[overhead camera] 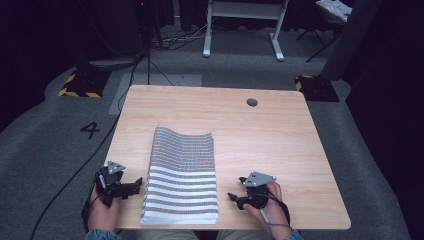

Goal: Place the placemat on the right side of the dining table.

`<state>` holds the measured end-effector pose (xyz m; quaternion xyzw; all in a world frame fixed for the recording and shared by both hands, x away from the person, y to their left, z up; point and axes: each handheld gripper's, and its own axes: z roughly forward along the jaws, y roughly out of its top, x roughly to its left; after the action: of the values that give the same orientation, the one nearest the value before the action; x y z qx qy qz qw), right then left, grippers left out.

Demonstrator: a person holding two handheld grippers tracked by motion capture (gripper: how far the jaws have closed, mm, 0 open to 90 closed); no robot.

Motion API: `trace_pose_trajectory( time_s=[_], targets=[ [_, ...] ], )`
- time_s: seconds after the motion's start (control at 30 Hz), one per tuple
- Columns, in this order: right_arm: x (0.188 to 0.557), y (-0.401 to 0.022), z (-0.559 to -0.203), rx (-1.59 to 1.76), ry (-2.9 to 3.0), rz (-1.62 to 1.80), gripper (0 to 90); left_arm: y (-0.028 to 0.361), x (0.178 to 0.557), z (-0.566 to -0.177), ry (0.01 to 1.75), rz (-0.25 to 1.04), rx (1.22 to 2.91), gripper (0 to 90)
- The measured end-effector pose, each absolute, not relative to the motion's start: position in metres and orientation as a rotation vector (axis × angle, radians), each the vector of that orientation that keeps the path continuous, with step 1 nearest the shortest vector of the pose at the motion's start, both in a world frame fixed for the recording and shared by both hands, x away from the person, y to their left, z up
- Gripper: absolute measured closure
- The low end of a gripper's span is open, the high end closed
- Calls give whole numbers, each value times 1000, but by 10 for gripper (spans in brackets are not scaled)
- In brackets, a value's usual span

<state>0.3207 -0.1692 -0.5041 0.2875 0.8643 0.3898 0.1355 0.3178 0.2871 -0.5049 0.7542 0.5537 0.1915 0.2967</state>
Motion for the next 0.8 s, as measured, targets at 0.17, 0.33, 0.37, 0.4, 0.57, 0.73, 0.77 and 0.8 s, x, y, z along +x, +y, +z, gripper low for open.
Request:
trace_pose_trajectory(
  time_s=[0.17, 0.33, 0.37, 0.4, 0.57, 0.73, 0.77, 0.8],
  targets=[
    [318, -167, -504, 878, 2484, 1122, 283, 295, 317, -505, 1333, 460, 2084, 1],
    [319, -165, -499, 885, 2512, 1097, 298, 294, 320, -505, 1323, 450, 2090, 0],
    [319, -165, -496, 891, 2513, 1107, 298, 294, 320, -505, 1324, 450, 2090, 0],
    [320, -164, -493, 884, 2518, 1112, 299, 294, 320, -505, 1324, 450, 2090, 0],
    [320, -154, -468, 843, 2535, 1118, 300, 294, 320, -505, 1326, 451, 2090, 1],
    [326, -139, -448, 801, 2561, 1122, 303, 294, 319, -505, 1332, 451, 2088, 1],
    [328, -135, -445, 797, 2565, 1125, 303, 294, 318, -505, 1334, 452, 2085, 0],
    [330, -131, -441, 788, 2568, 1124, 303, 294, 318, -505, 1334, 455, 2084, 1]
  ],
)
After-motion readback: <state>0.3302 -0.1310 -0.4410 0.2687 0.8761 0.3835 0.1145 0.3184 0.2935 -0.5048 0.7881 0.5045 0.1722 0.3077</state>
